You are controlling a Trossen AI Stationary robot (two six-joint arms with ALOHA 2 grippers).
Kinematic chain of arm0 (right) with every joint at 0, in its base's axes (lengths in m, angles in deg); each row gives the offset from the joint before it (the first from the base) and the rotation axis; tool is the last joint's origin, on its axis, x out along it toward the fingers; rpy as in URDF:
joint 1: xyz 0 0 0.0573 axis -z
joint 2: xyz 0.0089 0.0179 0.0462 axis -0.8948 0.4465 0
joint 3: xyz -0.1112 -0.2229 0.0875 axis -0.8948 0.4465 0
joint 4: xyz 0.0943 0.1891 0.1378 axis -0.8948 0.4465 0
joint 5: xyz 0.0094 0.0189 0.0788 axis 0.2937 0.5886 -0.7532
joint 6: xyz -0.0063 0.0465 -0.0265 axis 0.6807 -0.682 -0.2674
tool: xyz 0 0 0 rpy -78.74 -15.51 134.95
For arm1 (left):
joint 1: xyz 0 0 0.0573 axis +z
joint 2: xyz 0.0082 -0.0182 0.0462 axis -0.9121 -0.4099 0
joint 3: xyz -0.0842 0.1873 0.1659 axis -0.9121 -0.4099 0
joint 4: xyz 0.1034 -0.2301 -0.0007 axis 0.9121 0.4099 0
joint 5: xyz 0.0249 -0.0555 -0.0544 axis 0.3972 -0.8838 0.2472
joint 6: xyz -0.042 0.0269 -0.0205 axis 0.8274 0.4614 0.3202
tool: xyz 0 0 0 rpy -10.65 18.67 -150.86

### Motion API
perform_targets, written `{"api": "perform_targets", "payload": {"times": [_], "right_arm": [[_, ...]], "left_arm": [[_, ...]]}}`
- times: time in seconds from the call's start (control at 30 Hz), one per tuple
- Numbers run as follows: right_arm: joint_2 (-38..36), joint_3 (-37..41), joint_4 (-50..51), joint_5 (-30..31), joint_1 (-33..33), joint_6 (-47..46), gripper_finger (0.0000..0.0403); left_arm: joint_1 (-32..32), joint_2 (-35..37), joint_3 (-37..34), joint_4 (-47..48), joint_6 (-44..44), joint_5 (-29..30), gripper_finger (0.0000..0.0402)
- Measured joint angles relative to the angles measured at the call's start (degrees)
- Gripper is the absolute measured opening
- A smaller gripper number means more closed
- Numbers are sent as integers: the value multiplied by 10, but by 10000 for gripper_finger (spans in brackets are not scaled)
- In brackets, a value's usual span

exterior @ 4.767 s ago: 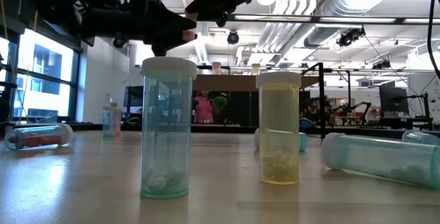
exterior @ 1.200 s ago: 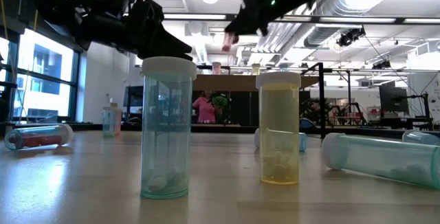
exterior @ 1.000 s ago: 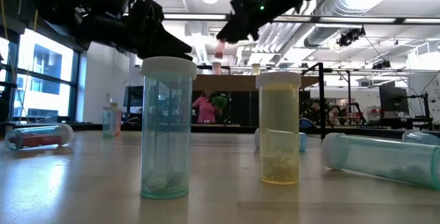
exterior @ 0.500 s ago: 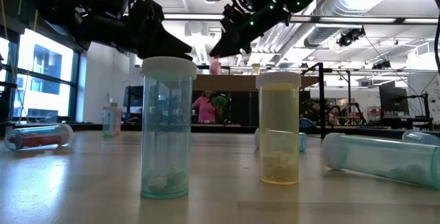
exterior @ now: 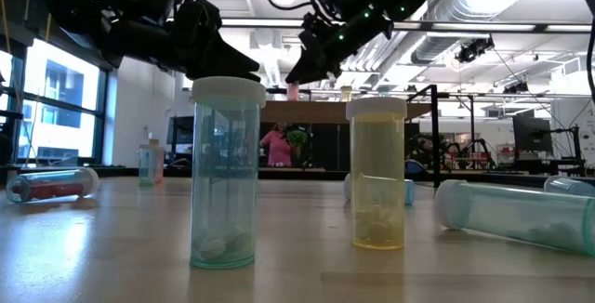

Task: Pick and place medicine bottles onto shelf by color
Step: Align the pink pill bottle with the pink bottle on the shelf

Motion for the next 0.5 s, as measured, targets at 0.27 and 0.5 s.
{"api": "perform_targets", "payload": {"times": [0.27, 0.5], "right_arm": [[0, 0, 1, -2, 1, 0, 132], [0, 0, 5, -6, 1, -1, 132]], "left_arm": [[0, 0, 0, 0, 0, 0, 214], [0, 0, 0, 0, 1, 0, 214]]}}
